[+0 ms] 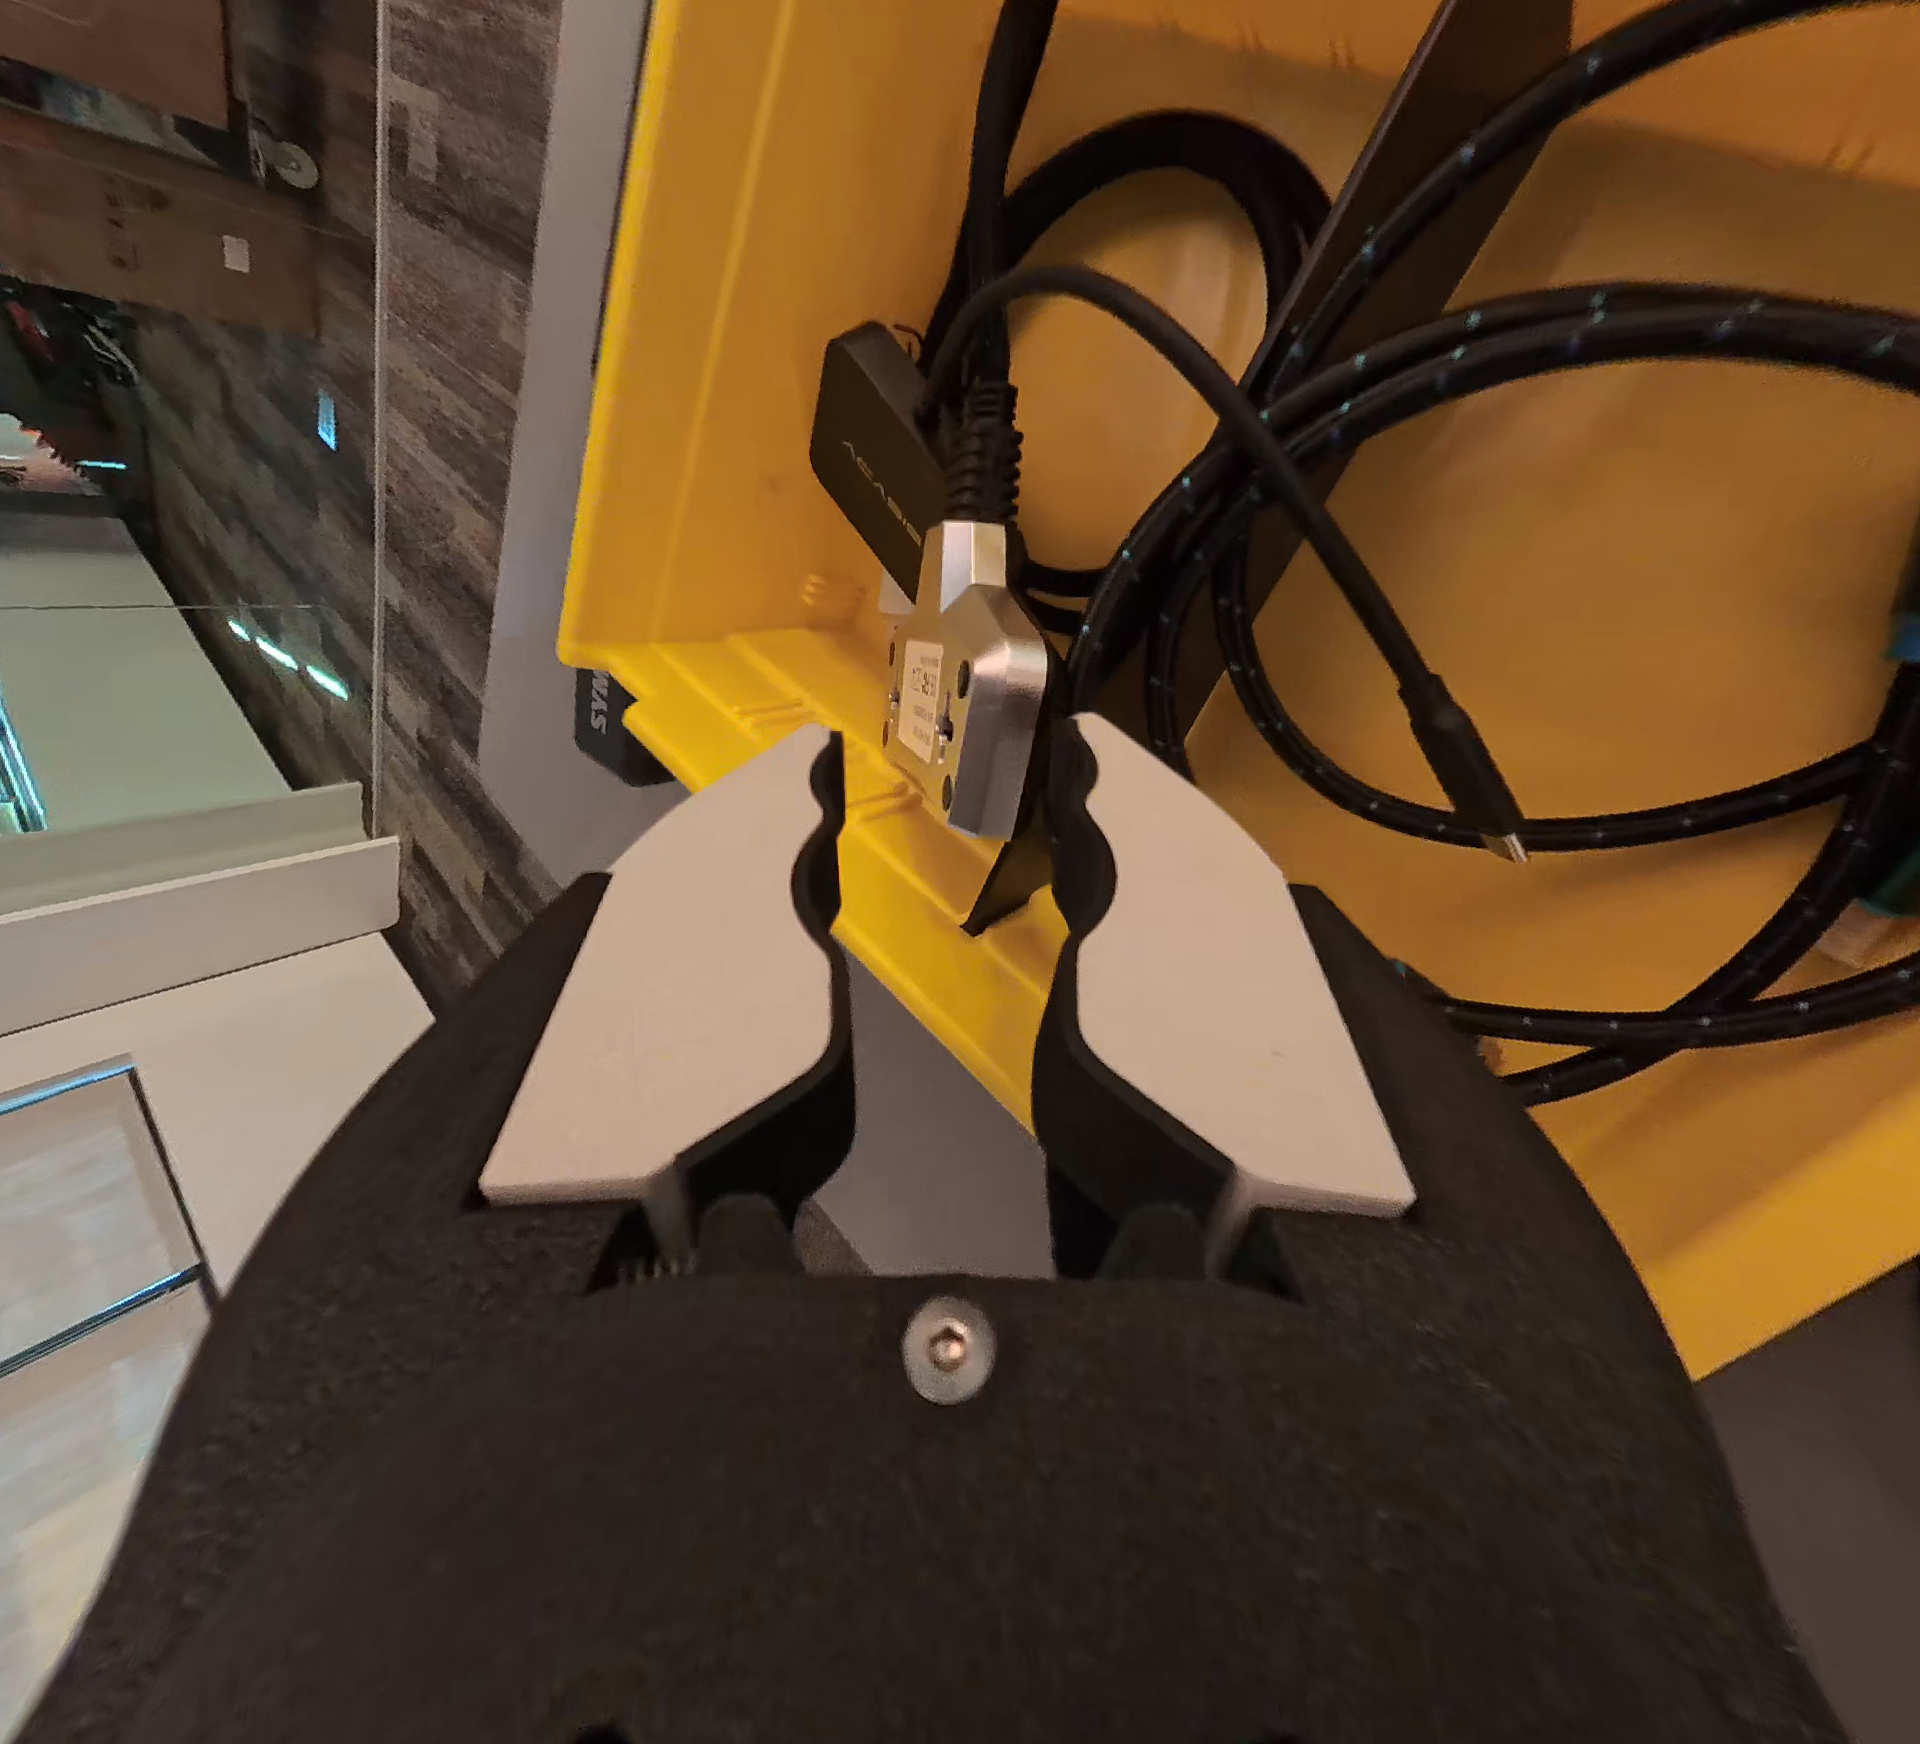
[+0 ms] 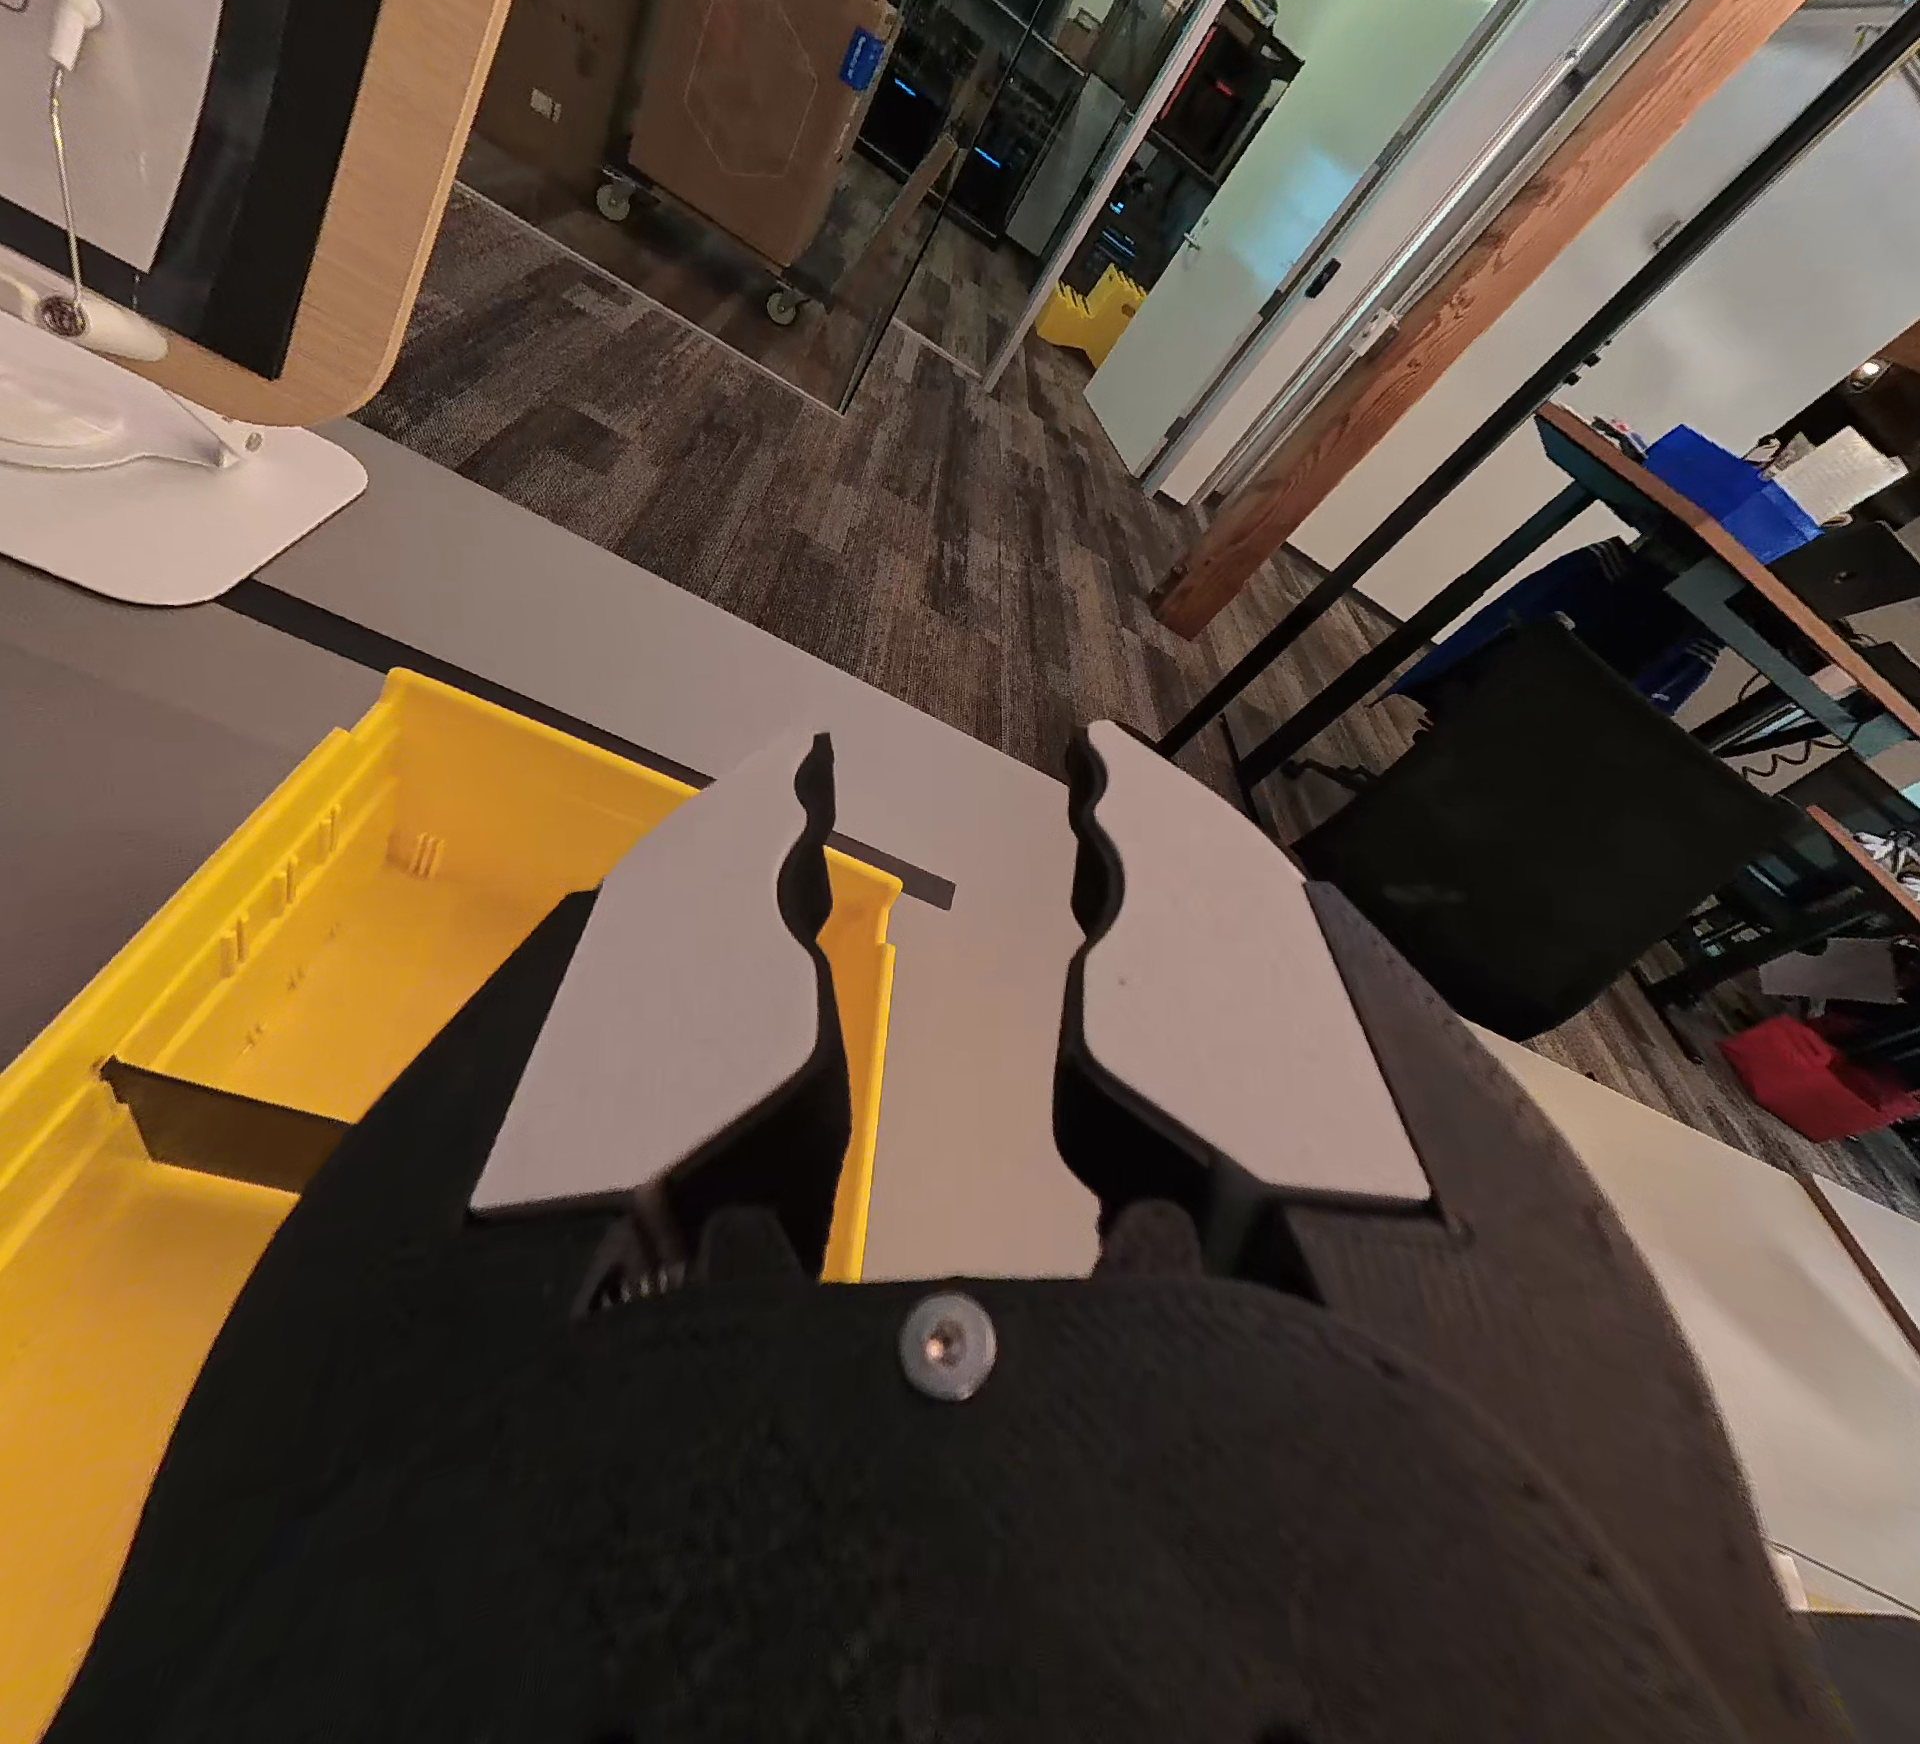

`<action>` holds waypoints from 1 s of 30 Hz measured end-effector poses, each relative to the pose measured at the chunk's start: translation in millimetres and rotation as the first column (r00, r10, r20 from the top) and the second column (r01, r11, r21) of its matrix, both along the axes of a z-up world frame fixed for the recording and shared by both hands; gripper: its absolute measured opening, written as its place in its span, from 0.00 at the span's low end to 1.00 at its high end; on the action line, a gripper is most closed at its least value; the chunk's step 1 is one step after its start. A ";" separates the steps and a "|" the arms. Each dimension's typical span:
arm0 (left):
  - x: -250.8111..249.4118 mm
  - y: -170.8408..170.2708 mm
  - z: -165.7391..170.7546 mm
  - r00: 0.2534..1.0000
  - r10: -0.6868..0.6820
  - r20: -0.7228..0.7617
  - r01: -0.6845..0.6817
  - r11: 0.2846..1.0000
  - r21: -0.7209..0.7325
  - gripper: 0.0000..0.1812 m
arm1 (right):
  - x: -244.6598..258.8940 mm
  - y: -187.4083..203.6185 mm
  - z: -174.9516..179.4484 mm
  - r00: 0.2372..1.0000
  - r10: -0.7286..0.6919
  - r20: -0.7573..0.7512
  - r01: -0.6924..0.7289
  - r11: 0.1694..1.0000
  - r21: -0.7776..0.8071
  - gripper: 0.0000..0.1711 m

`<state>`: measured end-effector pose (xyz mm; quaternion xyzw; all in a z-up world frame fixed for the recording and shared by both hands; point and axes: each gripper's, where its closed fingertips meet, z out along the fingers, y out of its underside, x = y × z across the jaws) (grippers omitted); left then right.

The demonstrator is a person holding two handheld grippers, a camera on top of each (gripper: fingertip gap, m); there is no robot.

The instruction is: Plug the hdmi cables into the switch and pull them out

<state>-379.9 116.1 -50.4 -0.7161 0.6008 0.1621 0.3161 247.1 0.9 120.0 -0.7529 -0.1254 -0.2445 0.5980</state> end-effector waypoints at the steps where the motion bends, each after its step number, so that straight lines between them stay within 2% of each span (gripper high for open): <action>1: -1.3 1.8 -3.5 1.000 0.006 -0.016 -0.006 1.000 -0.002 0.21 | -0.4 0.9 -0.9 1.000 0.001 0.003 -0.001 1.000 -0.004 0.26; 8: 2.0 4.2 -5.6 0.998 -0.017 -0.062 0.016 0.999 -0.027 0.20 | -4.6 4.9 -8.7 0.998 0.000 0.063 0.003 0.999 -0.049 0.26; 11: 1.9 0.8 -9.8 0.997 -0.010 -0.076 0.003 0.995 -0.100 0.11 | -7.1 7.5 -13.2 0.996 0.005 0.084 0.001 0.997 -0.071 0.26; 18: -0.3 16.1 3.4 0.994 0.023 -0.104 -0.025 0.999 -0.026 0.11 | -10.4 9.6 -16.3 0.993 0.009 0.119 0.001 0.996 -0.088 0.26; 22: -4.3 22.2 -1.6 0.983 0.025 -0.183 -0.026 1.000 -0.002 0.11 | -11.2 10.0 -17.4 0.992 0.015 0.125 -0.004 0.995 -0.095 0.26; 27: -2.2 29.6 -12.1 0.978 0.035 -0.205 -0.040 0.999 -0.020 0.16 | -11.1 11.5 -22.4 0.989 0.017 0.150 0.001 0.993 -0.119 0.26; 30: -2.2 33.8 -17.9 0.972 0.042 -0.230 -0.046 0.999 -0.012 0.12 | -12.0 12.4 -25.4 0.986 0.025 0.163 -0.003 0.991 -0.135 0.26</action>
